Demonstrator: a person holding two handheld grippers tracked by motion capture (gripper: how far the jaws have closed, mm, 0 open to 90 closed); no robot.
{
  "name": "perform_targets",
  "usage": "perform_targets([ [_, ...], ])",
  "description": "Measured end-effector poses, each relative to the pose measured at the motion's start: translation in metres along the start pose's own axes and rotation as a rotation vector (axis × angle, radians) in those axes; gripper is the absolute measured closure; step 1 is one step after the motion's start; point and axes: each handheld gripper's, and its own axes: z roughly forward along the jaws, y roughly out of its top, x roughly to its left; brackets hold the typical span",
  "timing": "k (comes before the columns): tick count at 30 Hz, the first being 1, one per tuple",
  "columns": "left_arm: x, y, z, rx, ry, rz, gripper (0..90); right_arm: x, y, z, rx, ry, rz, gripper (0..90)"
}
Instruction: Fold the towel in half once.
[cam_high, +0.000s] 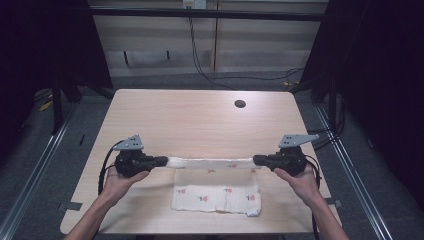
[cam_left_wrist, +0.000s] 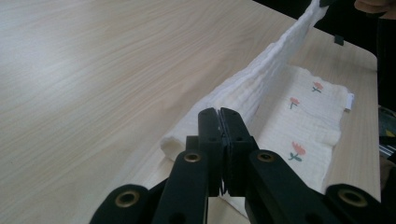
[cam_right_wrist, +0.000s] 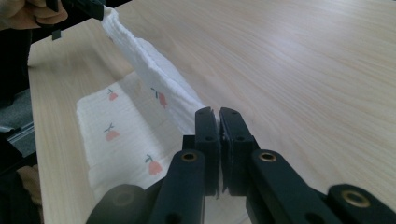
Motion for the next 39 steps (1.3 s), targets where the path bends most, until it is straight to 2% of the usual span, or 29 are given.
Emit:
perform_targets([
  [1, -0.002, -0.001, 0.000, 0.009, -0.004, 0.009, 88.6, 0.002, -0.001, 0.000, 0.001, 0.003, -0.001, 86.7],
  [3, -0.010, -0.007, 0.000, 0.027, -0.039, -0.004, 88.5, 0.008, -0.007, 0.000, 0.016, 0.007, -0.009, 86.6],
  [5, -0.013, -0.007, 0.001, 0.043, -0.037, 0.009, 88.5, 0.009, -0.009, -0.001, 0.018, 0.006, -0.013, 86.6],
  [6, -0.016, -0.007, 0.001, 0.055, -0.039, 0.030, 88.5, 0.011, -0.011, -0.001, 0.018, -0.013, -0.019, 86.6],
  [10, -0.020, -0.010, 0.000, 0.056, -0.056, 0.020, 88.6, 0.016, -0.023, 0.000, 0.024, -0.009, -0.017, 86.6],
  [12, -0.023, -0.013, 0.000, 0.067, -0.062, 0.030, 88.5, 0.019, -0.029, -0.001, 0.024, -0.006, -0.010, 86.6],
  [13, -0.027, -0.019, 0.001, 0.073, -0.077, 0.027, 88.5, 0.020, -0.035, -0.003, 0.023, -0.003, -0.001, 86.6],
  [16, -0.029, -0.026, 0.005, 0.071, -0.083, 0.017, 88.5, 0.019, -0.045, -0.005, 0.028, -0.007, 0.019, 86.4],
  [17, -0.031, -0.031, 0.012, 0.097, -0.087, 0.020, 88.4, 0.019, -0.048, -0.004, 0.027, -0.010, 0.024, 86.3],
  [18, -0.031, -0.031, 0.012, 0.097, -0.087, 0.020, 88.4, 0.019, -0.048, -0.004, 0.027, -0.010, 0.024, 86.3],
  [19, -0.034, -0.033, 0.014, 0.117, -0.080, 0.039, 88.4, 0.019, -0.051, -0.004, 0.022, -0.008, 0.031, 86.1],
  [21, -0.036, -0.034, 0.015, 0.122, -0.088, 0.039, 88.3, 0.020, -0.062, -0.004, 0.013, -0.003, 0.038, 85.2],
  [22, -0.037, -0.035, 0.015, 0.126, -0.090, 0.041, 88.3, 0.020, -0.062, -0.004, 0.013, -0.003, 0.038, 85.2],
  [26, -0.038, -0.041, 0.015, 0.144, -0.089, 0.042, 88.3, 0.026, -0.071, -0.003, 0.036, 0.027, 0.049, 85.0],
  [27, -0.038, -0.042, 0.016, 0.148, -0.095, 0.041, 88.0, 0.030, -0.075, 0.001, 0.075, 0.023, 0.034, 84.0],
  [30, -0.041, -0.048, 0.022, 0.192, -0.100, 0.051, 87.3, 0.029, -0.078, 0.009, 0.115, 0.026, 0.024, 83.3],
  [33, -0.041, -0.049, 0.023, 0.198, -0.119, 0.043, 87.3, 0.029, -0.080, 0.011, 0.150, 0.022, 0.008, 83.3],
  [36, -0.041, -0.052, 0.024, 0.193, -0.136, 0.031, 86.4, 0.031, -0.084, 0.009, 0.160, 0.023, 0.013, 81.7],
  [38, -0.040, -0.052, 0.023, 0.188, -0.146, 0.028, 82.5, 0.031, -0.085, 0.008, 0.162, 0.016, 0.012, 79.9],
  [39, -0.039, -0.052, 0.022, 0.173, -0.164, 0.003, 79.1, 0.033, -0.086, 0.006, 0.157, 0.012, 0.029, 77.6],
])
